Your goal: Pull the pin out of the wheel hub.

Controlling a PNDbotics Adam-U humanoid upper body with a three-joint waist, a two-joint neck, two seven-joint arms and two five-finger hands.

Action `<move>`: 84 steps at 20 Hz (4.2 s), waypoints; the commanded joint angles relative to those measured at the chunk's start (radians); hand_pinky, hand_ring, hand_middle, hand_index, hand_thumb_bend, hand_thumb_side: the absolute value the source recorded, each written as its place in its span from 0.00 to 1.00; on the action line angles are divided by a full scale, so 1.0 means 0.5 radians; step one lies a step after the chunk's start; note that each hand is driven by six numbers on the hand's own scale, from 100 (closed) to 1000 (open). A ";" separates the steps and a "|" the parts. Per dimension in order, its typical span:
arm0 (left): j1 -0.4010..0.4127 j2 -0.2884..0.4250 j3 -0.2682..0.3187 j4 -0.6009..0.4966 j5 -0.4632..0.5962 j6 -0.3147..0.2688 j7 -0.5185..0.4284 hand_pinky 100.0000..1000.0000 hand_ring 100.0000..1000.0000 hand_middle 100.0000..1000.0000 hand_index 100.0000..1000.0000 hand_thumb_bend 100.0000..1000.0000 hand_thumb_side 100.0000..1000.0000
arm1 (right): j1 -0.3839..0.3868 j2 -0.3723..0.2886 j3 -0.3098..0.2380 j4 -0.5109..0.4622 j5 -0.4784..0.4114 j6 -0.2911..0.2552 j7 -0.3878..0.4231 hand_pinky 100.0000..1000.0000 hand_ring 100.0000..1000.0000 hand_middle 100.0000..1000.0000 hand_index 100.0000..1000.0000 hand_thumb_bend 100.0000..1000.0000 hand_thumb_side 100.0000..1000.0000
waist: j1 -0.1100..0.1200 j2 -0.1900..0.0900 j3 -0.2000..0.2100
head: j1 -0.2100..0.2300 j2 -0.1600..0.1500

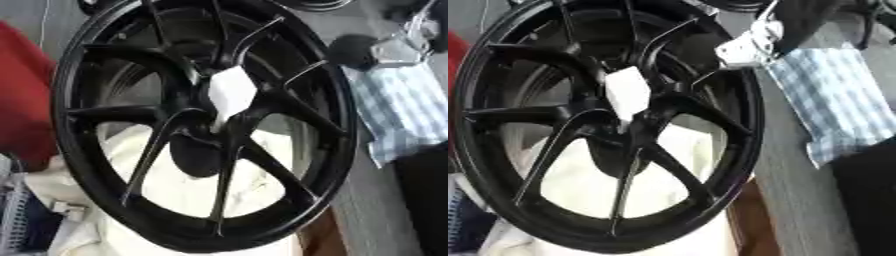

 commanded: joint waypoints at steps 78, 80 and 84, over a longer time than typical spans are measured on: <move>-0.030 -0.008 0.013 -0.042 -0.013 -0.006 0.003 0.65 0.52 0.52 0.66 0.00 0.62 | -0.124 0.344 0.306 0.319 0.677 0.323 -0.003 0.79 0.79 0.38 0.52 0.18 0.44 | -0.009 0.051 0.057 | -0.053 0.022; -0.028 -0.009 0.014 -0.042 -0.014 -0.005 0.003 0.65 0.52 0.52 0.66 0.00 0.61 | -0.128 0.345 0.309 0.308 0.645 0.347 -0.009 0.79 0.77 0.37 0.50 0.14 0.41 | -0.010 0.050 0.057 | -0.053 0.025; -0.025 -0.009 0.017 -0.042 -0.016 -0.004 0.006 0.66 0.52 0.52 0.66 0.00 0.61 | -0.126 0.337 0.313 0.272 0.597 0.376 -0.006 0.77 0.75 0.36 0.48 0.10 0.37 | -0.011 0.047 0.058 | -0.054 0.030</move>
